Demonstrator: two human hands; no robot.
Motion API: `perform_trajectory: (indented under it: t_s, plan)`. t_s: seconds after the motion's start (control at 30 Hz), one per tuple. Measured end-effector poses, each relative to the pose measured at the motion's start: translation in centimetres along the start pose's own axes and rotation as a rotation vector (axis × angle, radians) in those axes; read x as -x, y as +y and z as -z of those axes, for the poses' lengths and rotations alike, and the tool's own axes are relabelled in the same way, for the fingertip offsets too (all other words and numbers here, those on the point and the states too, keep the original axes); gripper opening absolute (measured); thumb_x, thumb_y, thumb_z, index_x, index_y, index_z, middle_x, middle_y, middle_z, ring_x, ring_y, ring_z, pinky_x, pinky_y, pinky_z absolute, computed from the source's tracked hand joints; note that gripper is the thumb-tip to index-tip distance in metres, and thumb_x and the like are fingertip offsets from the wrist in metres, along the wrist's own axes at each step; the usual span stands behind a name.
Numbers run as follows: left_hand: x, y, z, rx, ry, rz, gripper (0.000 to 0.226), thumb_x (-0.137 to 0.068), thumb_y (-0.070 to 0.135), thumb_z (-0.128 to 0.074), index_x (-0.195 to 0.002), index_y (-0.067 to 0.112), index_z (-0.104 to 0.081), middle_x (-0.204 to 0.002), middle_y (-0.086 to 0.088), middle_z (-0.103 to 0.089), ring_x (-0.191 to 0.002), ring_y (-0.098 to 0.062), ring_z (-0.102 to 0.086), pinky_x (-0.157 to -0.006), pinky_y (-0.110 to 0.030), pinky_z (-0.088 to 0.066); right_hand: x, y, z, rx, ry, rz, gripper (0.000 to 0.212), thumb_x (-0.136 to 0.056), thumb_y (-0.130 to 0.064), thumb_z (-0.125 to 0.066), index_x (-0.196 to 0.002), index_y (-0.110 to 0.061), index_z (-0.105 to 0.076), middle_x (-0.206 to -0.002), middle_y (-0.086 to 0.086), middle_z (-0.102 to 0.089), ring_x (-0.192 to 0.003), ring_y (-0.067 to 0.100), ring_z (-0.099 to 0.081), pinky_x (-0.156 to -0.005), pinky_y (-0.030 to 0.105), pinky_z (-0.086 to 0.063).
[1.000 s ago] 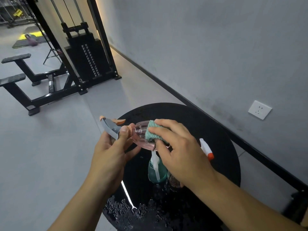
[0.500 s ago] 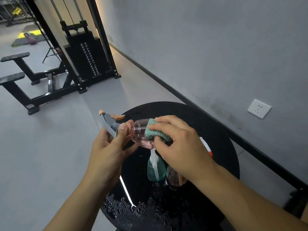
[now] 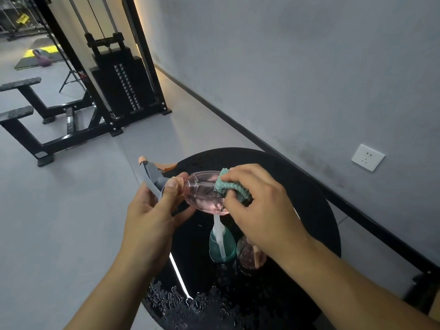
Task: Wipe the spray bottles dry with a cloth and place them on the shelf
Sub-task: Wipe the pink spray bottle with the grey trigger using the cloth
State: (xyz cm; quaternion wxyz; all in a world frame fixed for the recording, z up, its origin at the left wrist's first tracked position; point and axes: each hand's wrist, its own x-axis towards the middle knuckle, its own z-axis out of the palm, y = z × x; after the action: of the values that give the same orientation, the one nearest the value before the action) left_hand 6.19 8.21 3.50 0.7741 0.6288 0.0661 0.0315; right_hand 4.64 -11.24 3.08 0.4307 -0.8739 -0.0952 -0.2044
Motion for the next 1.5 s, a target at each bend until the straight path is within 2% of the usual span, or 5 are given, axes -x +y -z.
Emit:
perform_trajectory:
  t_s: [0.17, 0.37, 0.83, 1.17, 1.5]
  plan:
    - [0.3, -0.2, -0.1, -0.023, -0.042, -0.004, 0.016, -0.106, 0.020, -0.058, -0.113, 0.006, -0.062, -0.122, -0.007, -0.079, -0.113, -0.029, -0.077, -0.085, -0.045, -0.065, 0.2, -0.4, -0.5, 0.010, -0.058, 0.076, 0.031, -0.097, -0.015, -0.062, -0.126, -0.023, -0.070, -0.130, -0.015, -0.056, -0.125, 0.007, -0.054, -0.097, 0.028, -0.057]
    - [0.0, 0.3, 0.2, 0.002, -0.007, -0.029, 0.014, -0.107, 0.017, -0.056, -0.113, 0.006, -0.062, -0.123, -0.008, -0.079, -0.116, -0.028, -0.076, -0.095, -0.056, -0.061, 0.1, -0.1, 0.1, -0.030, 0.008, -0.035, 0.026, -0.094, -0.011, -0.063, -0.115, -0.024, -0.070, -0.119, -0.018, -0.056, -0.110, 0.000, -0.058, -0.085, 0.004, -0.047]
    - [0.1, 0.0, 0.5, -0.075, -0.123, -0.111, 0.022, -0.095, 0.025, -0.063, -0.111, 0.010, -0.067, -0.129, -0.009, -0.077, -0.121, -0.032, -0.073, -0.102, -0.064, -0.056, 0.0, -0.7, 0.7, -0.096, -0.043, -0.041, 0.030, -0.097, -0.013, -0.063, -0.124, -0.026, -0.071, -0.125, -0.020, -0.058, -0.119, -0.003, -0.055, -0.090, 0.007, -0.051]
    - [-0.1, 0.7, 0.8, -0.009, -0.101, -0.138, 0.024, -0.092, 0.029, -0.060, -0.110, 0.015, -0.066, -0.127, -0.004, -0.078, -0.119, -0.025, -0.075, -0.091, -0.046, -0.064, -0.2, -0.6, 0.9, -0.268, 0.025, -0.144, 0.028, -0.096, -0.008, -0.065, -0.114, -0.027, -0.074, -0.119, -0.019, -0.064, -0.116, -0.002, -0.060, -0.083, 0.006, -0.050]
    - [-0.2, -0.5, -0.3, -0.040, -0.120, -0.054, 0.053, -0.084, 0.022, -0.083, -0.133, 0.028, -0.064, -0.123, -0.005, -0.080, -0.122, -0.020, -0.073, -0.110, -0.039, -0.049, 0.1, -1.1, 0.3, -0.394, 0.064, -0.160, 0.030, -0.095, -0.006, -0.069, -0.117, -0.025, -0.076, -0.121, -0.017, -0.064, -0.120, -0.001, -0.058, -0.082, 0.005, -0.050]
